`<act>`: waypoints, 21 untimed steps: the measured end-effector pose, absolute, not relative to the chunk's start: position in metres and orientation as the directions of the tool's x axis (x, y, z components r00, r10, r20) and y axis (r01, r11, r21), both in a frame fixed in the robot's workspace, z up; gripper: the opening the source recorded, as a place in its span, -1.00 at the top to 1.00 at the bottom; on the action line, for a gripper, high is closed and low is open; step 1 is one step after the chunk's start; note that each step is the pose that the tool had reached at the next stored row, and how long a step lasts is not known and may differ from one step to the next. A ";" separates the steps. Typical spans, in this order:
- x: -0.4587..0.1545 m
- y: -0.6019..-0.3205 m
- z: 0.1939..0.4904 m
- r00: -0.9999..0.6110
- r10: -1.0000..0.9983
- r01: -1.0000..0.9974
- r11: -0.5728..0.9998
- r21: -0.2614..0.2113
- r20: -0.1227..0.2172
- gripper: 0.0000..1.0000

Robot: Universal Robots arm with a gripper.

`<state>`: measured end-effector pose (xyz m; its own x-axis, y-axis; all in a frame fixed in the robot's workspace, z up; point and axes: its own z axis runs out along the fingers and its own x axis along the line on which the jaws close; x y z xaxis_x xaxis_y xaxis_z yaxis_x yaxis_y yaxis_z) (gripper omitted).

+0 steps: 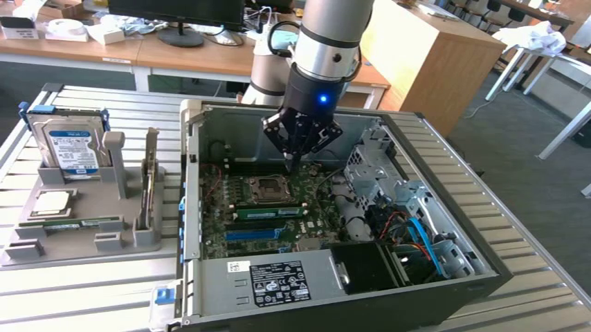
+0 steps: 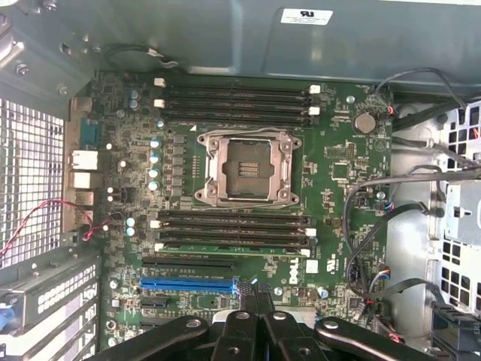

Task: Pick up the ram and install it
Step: 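Press down the ram until it locks into place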

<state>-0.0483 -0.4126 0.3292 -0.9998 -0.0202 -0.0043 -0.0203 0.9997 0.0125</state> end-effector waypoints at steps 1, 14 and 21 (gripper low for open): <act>-0.048 -0.413 0.329 -1.000 -0.020 -0.020 1.000 0.013 -0.004 0.80; -0.049 -0.411 0.329 -1.000 -0.020 -0.020 1.000 0.013 -0.005 0.80; -0.050 -0.410 0.329 -1.000 -0.020 -0.020 1.000 0.013 -0.005 0.80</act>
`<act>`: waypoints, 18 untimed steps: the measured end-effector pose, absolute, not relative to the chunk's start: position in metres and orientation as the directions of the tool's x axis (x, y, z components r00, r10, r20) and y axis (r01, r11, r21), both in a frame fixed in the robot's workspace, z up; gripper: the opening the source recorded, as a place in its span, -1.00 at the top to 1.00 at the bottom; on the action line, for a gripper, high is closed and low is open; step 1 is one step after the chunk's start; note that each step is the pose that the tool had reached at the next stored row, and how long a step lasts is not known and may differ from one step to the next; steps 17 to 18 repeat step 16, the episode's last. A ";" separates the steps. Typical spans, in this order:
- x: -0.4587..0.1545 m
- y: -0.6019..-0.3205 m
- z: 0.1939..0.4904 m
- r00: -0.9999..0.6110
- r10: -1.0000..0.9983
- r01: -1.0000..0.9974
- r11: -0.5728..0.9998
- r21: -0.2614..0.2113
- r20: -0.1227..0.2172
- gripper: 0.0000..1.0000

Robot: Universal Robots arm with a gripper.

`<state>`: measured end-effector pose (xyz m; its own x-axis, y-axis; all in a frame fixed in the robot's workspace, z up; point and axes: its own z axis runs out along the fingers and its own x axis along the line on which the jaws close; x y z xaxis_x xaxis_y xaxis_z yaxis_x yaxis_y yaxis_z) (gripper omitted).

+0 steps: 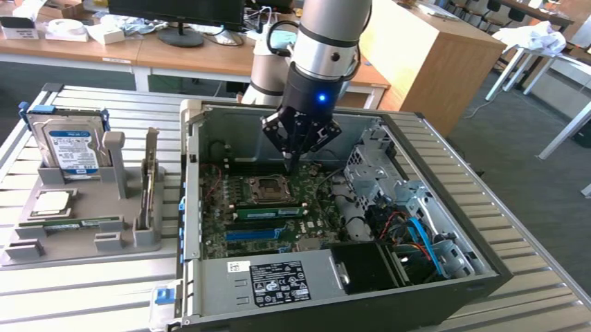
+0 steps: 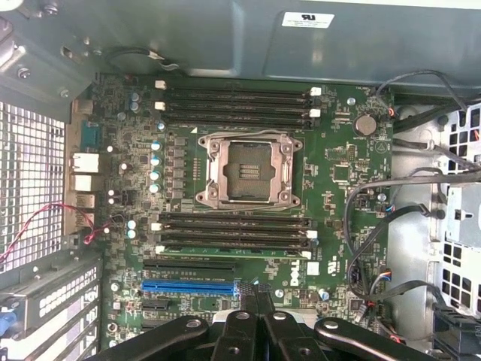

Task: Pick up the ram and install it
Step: 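Press down the ram until it locks into place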

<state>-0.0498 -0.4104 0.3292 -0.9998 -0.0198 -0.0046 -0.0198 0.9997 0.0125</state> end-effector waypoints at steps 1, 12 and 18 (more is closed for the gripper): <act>-0.050 -0.410 0.329 -1.000 -0.020 -0.020 1.000 0.013 -0.005 0.80; -0.051 -0.410 0.329 -1.000 -0.020 -0.020 1.000 0.013 -0.005 0.80; -0.051 -0.410 0.329 -1.000 -0.020 -0.020 1.000 0.013 -0.005 0.80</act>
